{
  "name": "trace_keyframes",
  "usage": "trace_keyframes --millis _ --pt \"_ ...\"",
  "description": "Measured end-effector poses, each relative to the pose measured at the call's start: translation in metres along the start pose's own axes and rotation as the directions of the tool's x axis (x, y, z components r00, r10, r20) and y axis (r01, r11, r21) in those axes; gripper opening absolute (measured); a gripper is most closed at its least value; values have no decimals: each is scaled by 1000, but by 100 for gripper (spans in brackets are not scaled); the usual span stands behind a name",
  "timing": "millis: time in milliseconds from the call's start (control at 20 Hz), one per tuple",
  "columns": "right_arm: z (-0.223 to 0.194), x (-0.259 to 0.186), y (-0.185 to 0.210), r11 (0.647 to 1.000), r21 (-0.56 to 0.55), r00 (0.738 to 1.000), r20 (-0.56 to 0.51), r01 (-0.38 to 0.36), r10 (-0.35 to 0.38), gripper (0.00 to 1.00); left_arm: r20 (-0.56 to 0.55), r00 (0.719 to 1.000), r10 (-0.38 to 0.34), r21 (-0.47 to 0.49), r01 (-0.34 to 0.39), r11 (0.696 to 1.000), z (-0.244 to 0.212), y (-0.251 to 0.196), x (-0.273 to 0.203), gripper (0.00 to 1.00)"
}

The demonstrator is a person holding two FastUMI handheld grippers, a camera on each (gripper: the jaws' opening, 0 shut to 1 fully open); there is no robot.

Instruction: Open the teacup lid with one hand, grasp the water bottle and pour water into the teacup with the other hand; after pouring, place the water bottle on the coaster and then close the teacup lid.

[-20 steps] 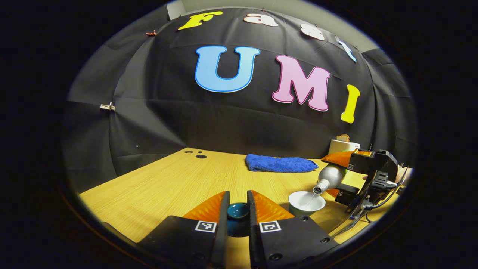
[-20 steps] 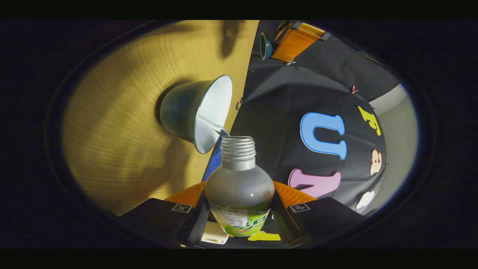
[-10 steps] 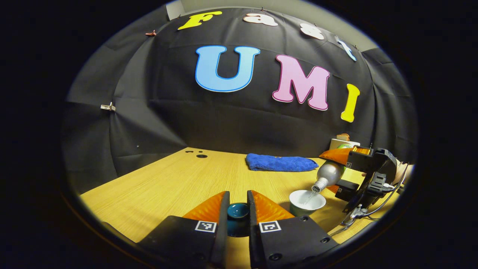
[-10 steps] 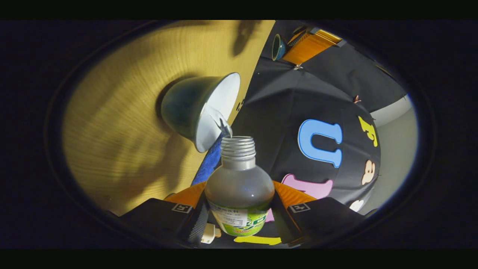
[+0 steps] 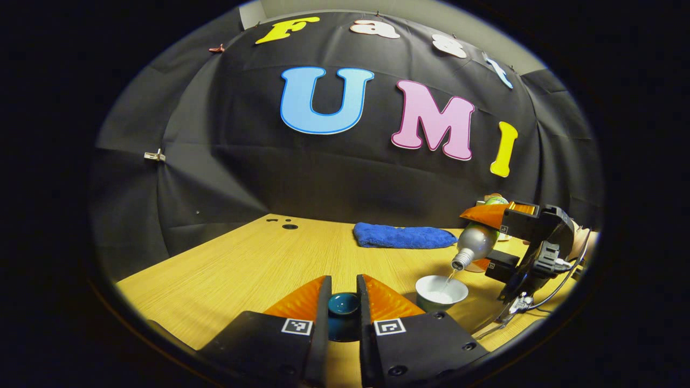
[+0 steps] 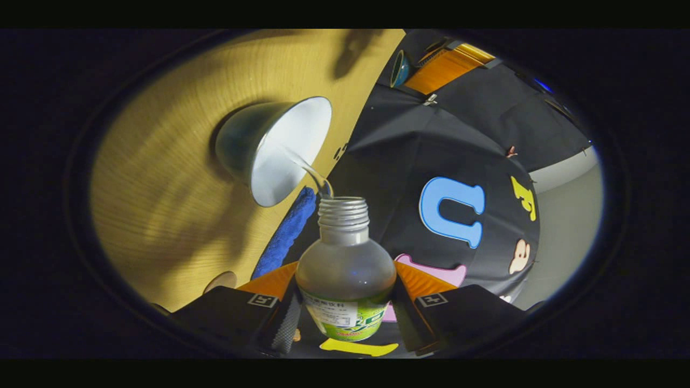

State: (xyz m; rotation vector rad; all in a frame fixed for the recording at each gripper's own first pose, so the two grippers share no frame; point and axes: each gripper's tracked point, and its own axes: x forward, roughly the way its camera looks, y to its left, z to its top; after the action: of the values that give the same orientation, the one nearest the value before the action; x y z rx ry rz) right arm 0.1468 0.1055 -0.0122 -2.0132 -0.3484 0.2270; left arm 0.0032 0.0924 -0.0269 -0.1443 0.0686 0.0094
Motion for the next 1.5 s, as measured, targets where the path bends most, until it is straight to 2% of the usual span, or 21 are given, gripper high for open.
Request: trace_keyframes --millis 500,650,700,750,1500 --pt "-10 4 -31 994 -75 997 -9 81 -82 77 2 1000 1 -4 -1 1000 2 1 -3 27" --pt "-5 4 -31 992 -85 996 8 89 -88 77 0 1000 -5 -9 5 1000 1 0 -4 27" --pt "-3 5 -33 991 -96 996 16 93 -92 81 0 1000 -7 -11 7 1000 1 0 -3 27" --pt "-1 5 -36 989 -111 995 21 100 -99 77 -1 1000 -7 -12 7 1000 1 1 -3 27" --pt "5 -1 -49 973 -175 988 63 152 -143 78 14 1000 -17 0 17 1000 8 -1 -13 27"
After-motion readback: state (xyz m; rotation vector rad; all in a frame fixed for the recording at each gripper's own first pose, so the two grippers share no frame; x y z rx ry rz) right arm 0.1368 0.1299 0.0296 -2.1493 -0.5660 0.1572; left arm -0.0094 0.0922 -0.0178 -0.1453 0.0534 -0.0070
